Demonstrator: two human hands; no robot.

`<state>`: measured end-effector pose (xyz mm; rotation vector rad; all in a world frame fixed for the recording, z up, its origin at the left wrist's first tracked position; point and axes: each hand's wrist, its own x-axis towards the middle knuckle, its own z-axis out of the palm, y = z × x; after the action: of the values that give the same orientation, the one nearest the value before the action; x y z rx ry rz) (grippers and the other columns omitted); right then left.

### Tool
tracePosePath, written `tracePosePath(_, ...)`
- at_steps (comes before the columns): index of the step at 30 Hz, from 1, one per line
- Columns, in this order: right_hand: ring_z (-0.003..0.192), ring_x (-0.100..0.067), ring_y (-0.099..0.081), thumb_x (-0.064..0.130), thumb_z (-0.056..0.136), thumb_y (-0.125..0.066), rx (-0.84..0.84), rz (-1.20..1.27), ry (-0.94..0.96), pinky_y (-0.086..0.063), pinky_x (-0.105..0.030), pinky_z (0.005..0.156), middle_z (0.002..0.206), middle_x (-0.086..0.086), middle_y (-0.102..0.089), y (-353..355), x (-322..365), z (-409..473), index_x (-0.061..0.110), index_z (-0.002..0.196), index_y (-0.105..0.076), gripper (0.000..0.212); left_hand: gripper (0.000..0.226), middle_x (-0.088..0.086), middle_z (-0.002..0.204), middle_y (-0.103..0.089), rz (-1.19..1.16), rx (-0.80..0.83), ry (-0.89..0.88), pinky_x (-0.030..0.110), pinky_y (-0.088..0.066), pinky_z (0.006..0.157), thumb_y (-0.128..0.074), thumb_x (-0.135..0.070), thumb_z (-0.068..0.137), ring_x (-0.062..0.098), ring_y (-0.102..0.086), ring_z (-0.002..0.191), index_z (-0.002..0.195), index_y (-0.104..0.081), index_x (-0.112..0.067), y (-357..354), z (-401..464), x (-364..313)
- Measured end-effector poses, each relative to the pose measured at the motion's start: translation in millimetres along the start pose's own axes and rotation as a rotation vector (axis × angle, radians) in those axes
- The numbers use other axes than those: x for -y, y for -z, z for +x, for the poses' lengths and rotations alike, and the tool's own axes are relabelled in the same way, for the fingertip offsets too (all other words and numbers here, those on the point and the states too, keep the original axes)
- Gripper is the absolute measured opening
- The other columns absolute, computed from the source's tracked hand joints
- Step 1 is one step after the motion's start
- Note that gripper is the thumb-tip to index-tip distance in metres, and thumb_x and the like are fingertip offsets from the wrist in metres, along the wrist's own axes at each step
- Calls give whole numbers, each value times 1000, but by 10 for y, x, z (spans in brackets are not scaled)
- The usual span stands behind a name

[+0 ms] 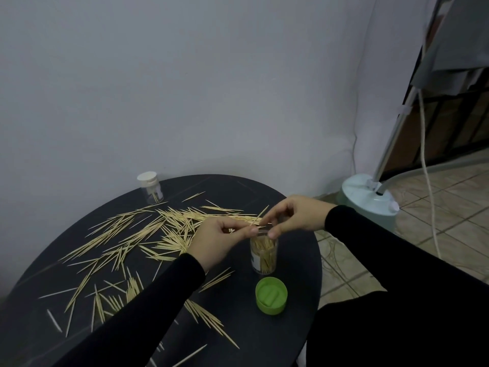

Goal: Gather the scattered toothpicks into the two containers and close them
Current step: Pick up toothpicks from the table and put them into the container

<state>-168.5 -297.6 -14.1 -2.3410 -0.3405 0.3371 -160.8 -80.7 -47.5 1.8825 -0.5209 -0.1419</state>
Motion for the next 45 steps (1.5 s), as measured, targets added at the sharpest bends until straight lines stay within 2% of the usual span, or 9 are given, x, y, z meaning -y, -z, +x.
tracePosePath(4,65,13,-52,40,67,-83,95,-110,-79,-37,-10,61,95,9,-62,-6,6,-10,34,121,-61,59,5,-16,73,-68,222,-20,-105,16,-41,69,-77,-39,72,-5,-59,76,71,-73,-35,51,38,-22)
tracePosePath(7,78,3,-54,41,69,-82,130,-140,-109,-38,-15,68,99,9,-65,-51,32,-7,31,120,-64,56,18,-14,79,-63,508,6,-185,22,-44,73,-71,-54,71,0,-56,81,68,-68,-37,118,83,-94)
tracePosePath(11,72,2,-52,38,71,-82,88,-116,-86,-36,-12,63,82,17,-62,-65,64,9,37,94,-65,29,46,-11,88,-60,940,90,-246,30,-47,78,-46,-69,80,7,-52,90,80,-69,-29,211,114,-234)
tracePosePath(15,65,11,-52,40,70,-82,83,-126,-73,-35,-12,62,85,16,-62,-106,71,51,31,111,-66,45,56,-8,93,-58,1136,151,-261,32,-47,81,-31,-64,90,11,-46,96,93,-69,-24,177,87,-298)
tracePosePath(22,59,16,-50,36,70,-83,83,-88,-37,-38,-7,55,80,16,-61,-143,89,96,33,104,-65,38,46,-8,87,-47,1154,120,-335,28,-41,78,-26,-50,99,12,-45,90,93,-61,-22,41,75,-197)
tracePosePath(28,58,18,-50,36,71,-83,75,-91,-39,-36,-3,53,80,16,-61,-143,92,91,26,115,-66,49,24,-10,94,-51,894,48,-411,31,-43,82,-38,-38,99,12,-48,92,105,-58,-25,64,112,-50)
tracePosePath(32,60,18,-50,39,71,-82,84,-104,-45,-35,-11,60,84,15,-62,-141,76,108,32,108,-65,42,34,-9,106,-58,731,58,-560,28,-43,80,-39,-34,95,11,-49,97,113,-67,-26,185,69,56)
tracePosePath(37,61,17,-51,39,71,-82,88,-116,-51,-37,-8,58,92,10,-65,-145,75,123,27,118,-65,52,36,-5,109,-63,842,104,-684,38,-49,74,-43,-24,81,18,-53,95,94,-76,-25,213,27,154)
tracePosePath(45,67,3,-52,19,76,-80,177,-244,-157,-34,-13,63,102,5,-66,-49,55,181,30,128,-56,58,26,-11,105,-58,770,-121,-440,25,-42,83,-47,-26,93,6,-47,97,110,-66,-27,298,44,153)
